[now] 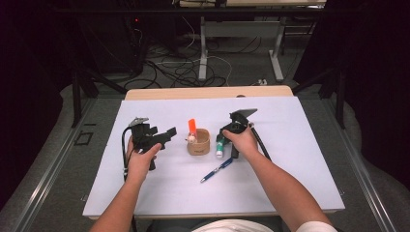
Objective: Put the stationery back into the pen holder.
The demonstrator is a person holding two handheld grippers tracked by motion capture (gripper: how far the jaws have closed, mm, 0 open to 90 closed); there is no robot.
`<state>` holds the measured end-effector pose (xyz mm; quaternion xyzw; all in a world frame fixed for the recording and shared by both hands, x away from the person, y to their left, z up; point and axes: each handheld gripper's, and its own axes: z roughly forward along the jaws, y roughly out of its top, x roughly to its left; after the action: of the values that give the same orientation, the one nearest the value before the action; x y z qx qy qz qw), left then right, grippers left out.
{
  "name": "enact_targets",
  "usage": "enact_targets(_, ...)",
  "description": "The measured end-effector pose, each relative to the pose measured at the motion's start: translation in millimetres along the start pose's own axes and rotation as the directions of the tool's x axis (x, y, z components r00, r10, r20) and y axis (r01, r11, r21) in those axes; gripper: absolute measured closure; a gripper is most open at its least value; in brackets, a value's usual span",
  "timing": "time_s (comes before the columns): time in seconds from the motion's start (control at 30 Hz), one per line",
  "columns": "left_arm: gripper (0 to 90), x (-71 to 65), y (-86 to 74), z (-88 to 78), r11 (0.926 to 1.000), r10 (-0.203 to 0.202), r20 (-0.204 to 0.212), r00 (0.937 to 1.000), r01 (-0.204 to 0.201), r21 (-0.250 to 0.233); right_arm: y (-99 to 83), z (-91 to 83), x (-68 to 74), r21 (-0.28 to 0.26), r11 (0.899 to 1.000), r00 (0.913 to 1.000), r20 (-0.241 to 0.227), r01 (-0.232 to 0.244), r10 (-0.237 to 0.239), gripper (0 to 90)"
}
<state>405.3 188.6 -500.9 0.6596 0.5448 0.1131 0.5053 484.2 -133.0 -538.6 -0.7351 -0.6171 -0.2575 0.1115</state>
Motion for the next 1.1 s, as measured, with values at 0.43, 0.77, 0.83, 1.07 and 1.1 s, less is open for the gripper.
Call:
enact_targets(0.43, 9.1, 0.2, -0.4, 0.8, 0.9998, -0.005, -0.011, 0.9999, 0.005, -0.018, -2.8, -5.7, -1.0, -0.014, 1.0, 0.9985, -0.052, 0.017, -0.018, 65.5)
enact_targets(0.77, 8.8, 0.6, -0.4, 0.8, 0.9998, 0.002, -0.019, 0.9998, -0.002, -0.018, -6.9, -15.5, 1.8, -0.084, 0.993, 0.9918, -0.09, 0.083, -0.091, 65.5)
enact_targets(0.83, 8.5, 0.1, -0.5, 1.1, 0.9998, 0.001, -0.017, 0.9999, -0.001, -0.018, -8.2, -18.5, 4.4, -0.101, 0.989, 0.9893, -0.093, 0.104, -0.113, 65.5)
enact_targets(1.07, 7.0, 0.1, -1.2, 0.8, 0.9997, 0.022, -0.035, 0.9992, -0.022, -0.012, -13.5, -26.8, 11.5, -0.18, 0.97, 0.9767, -0.111, 0.162, -0.184, 65.5)
enact_targets(1.1, 6.5, 0.0, -1.3, 0.6, 0.9995, 0.027, -0.039, 0.9989, -0.028, -0.013, -14.0, -27.9, 12.0, -0.197, 0.965, 0.9743, -0.109, 0.174, -0.198, 65.5)
